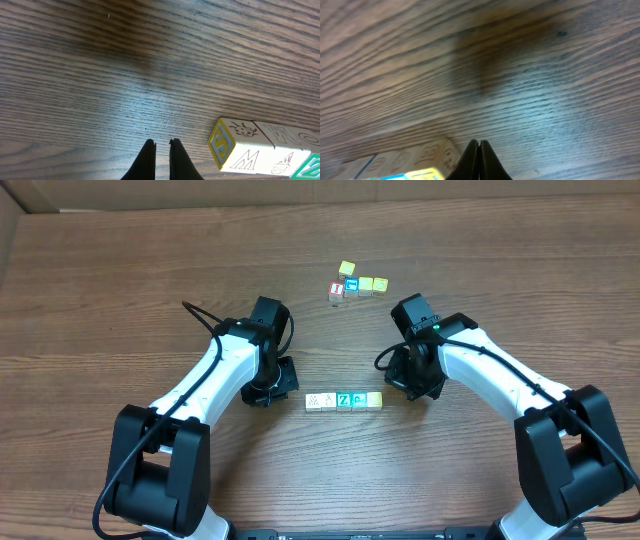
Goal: Flip 5 blocks
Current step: 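Move the right gripper down toward the right end of the block row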
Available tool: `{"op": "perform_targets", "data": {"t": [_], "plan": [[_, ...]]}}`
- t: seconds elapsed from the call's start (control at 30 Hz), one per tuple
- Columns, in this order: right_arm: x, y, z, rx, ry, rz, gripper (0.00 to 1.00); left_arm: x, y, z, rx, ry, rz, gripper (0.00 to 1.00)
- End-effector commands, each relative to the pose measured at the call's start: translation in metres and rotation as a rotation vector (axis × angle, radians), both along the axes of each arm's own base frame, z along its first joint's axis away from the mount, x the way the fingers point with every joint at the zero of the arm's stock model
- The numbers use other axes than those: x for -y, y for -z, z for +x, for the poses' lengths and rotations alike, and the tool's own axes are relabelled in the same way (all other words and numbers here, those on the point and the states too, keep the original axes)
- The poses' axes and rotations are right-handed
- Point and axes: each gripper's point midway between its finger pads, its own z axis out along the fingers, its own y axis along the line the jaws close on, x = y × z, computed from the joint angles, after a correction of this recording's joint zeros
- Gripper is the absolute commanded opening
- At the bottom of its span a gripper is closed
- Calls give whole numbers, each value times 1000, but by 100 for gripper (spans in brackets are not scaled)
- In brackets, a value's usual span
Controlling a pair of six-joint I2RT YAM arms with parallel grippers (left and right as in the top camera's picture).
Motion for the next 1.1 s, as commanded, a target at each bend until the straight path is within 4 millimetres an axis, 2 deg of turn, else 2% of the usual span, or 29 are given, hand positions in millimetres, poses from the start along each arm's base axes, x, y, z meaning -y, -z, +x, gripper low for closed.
{"op": "perform_targets", "data": {"t": [0.0,0.1,0.2,0.37,0.57,0.73,1.07], "plan": [[3,4,1,31,-112,-20,4,3,-2,-2,3,2,-10,4],[-3,3,-2,43,-283,13,4,3,-2,-2,4,21,-10,4],[-2,5,-7,38,-360,11,4,3,-2,-3,2,31,-11,4],[-1,14,-13,31,-360,20,4,4,-2,-3,1,31,-13,4],[-20,19,-18,38,-363,145,4,9,3,-8,0,53,-10,4],[-20,21,-17,22,-279,146,4,11,7,-7,10,46,-15,4],[-24,19,-24,-16,-235,173,4,12,10,-6,21,34,-11,4]]}}
